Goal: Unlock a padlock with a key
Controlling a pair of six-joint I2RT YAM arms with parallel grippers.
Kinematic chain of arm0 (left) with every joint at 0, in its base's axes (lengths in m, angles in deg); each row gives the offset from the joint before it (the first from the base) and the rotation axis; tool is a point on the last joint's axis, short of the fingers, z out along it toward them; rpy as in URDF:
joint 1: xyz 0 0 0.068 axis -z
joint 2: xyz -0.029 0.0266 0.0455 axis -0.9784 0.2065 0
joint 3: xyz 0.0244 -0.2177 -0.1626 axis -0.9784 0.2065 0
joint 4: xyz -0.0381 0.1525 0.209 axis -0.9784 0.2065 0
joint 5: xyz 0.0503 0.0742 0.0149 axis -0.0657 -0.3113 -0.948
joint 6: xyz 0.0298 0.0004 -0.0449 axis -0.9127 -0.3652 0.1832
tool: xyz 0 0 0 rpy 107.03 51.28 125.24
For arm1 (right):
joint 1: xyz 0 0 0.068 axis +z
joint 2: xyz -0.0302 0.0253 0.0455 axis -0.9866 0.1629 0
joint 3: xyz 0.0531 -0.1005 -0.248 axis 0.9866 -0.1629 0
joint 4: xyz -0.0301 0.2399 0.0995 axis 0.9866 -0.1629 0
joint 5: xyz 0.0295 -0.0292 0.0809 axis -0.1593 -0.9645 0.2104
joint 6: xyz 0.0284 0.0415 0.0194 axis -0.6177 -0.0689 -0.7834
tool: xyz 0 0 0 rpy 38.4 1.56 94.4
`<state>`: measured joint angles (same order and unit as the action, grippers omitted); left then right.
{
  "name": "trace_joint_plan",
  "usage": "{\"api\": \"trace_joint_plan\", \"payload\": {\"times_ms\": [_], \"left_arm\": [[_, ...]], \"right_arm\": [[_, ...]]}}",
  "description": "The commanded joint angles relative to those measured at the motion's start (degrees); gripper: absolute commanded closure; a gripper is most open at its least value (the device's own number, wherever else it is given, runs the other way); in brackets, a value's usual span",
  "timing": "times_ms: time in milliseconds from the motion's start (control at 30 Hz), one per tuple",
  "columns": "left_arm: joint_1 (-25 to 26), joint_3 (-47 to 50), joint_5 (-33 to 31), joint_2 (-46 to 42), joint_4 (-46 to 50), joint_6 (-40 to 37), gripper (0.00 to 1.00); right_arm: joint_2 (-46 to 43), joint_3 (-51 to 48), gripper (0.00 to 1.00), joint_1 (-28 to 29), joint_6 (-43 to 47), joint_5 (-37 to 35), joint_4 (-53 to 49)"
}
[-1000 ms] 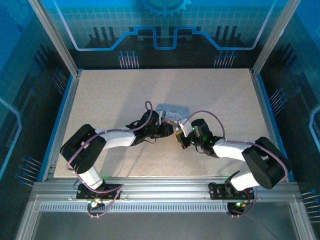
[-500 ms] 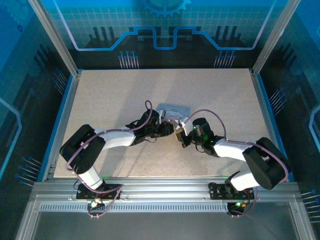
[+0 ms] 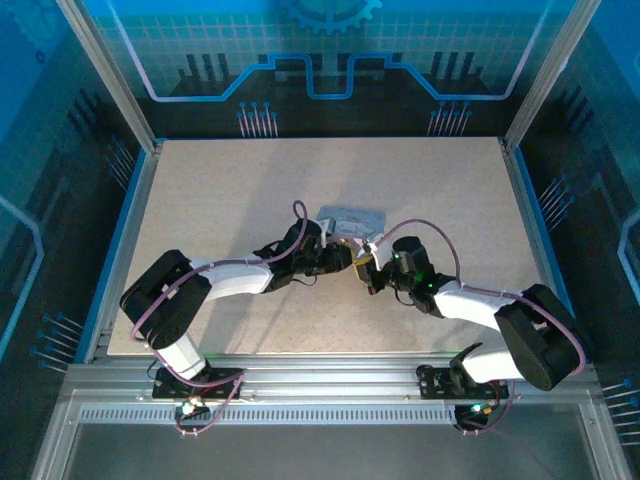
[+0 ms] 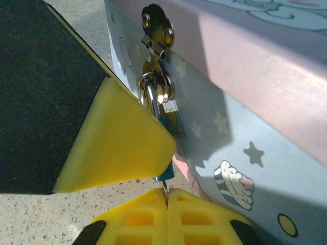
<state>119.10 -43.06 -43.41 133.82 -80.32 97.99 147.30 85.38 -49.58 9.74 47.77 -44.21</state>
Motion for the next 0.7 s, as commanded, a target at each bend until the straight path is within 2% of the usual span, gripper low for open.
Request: {"api": "trace_joint_plan", "payload": {"times_ms": [0, 567, 667], "left_arm": [[2.0, -0.7, 3.2, -0.7, 0.6, 0.1, 0.88], [2.0, 0.2, 4.7, 3.1, -3.7, 2.0, 0.88], [2.0, 0.3, 4.6, 3.3, -3.8, 2.1, 0.84]], "right_arm": [[-2.9, 0.5, 1.00, -0.6, -0.5, 1.7, 8.6], [-2.7, -2.7, 1.00, 0.1, -5.1, -0.3, 11.6], [-2.0, -2.3, 1.00, 0.1, -4.8, -0.6, 10.8]]}}
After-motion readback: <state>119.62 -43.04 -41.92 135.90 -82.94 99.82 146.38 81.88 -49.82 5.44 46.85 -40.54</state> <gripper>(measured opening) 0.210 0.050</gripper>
